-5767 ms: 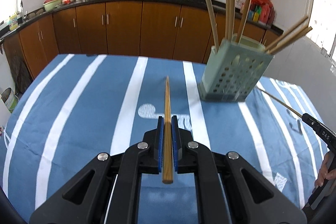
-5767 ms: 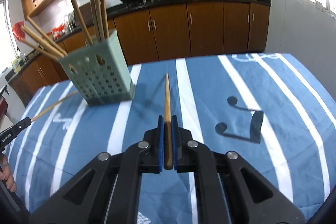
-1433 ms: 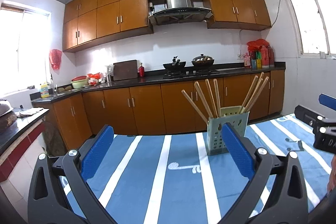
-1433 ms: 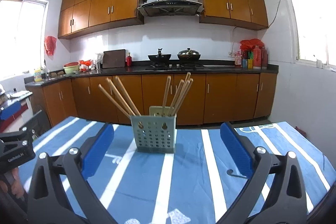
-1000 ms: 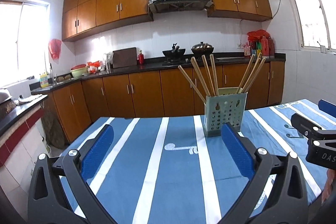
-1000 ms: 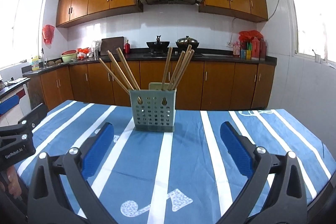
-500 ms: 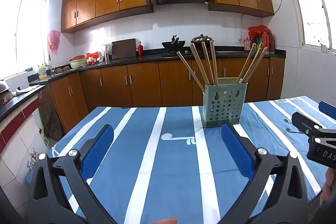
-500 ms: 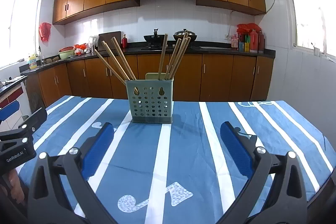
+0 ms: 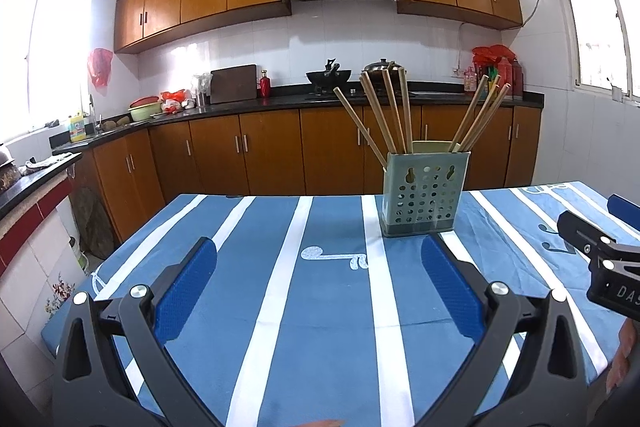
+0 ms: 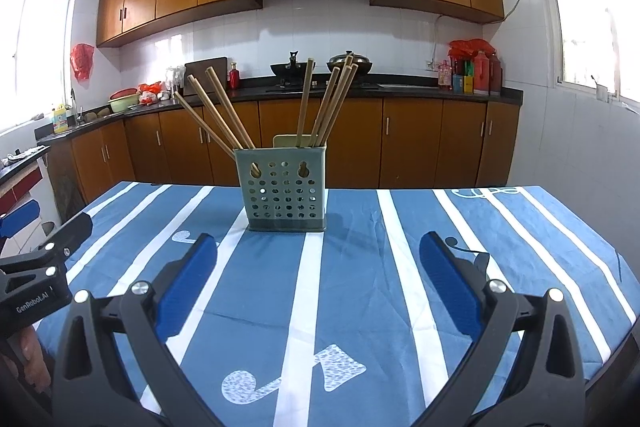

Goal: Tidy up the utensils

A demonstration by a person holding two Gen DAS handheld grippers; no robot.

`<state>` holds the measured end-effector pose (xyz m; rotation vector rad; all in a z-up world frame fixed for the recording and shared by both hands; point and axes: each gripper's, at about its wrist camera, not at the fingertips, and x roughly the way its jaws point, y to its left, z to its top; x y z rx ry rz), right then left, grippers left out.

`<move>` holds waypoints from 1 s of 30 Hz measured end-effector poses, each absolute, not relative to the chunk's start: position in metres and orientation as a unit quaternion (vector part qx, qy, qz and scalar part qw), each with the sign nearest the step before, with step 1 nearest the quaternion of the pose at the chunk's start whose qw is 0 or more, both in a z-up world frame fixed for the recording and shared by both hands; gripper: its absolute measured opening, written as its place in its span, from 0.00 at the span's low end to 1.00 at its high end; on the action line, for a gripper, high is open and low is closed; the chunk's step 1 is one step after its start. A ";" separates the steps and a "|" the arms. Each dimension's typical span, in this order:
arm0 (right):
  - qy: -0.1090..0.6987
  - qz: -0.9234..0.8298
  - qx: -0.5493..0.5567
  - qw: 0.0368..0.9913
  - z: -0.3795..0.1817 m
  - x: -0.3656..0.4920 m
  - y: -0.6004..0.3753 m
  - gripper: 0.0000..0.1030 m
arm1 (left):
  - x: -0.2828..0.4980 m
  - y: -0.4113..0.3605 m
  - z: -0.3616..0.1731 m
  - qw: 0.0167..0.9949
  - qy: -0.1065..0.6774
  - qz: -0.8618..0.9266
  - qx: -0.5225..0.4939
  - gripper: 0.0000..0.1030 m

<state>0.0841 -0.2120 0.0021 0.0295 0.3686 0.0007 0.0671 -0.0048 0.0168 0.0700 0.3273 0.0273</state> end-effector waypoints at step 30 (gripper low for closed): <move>0.184 -0.003 0.021 0.983 0.004 0.085 -0.216 0.96 | 0.067 -0.009 0.017 0.986 0.165 0.007 0.035 0.98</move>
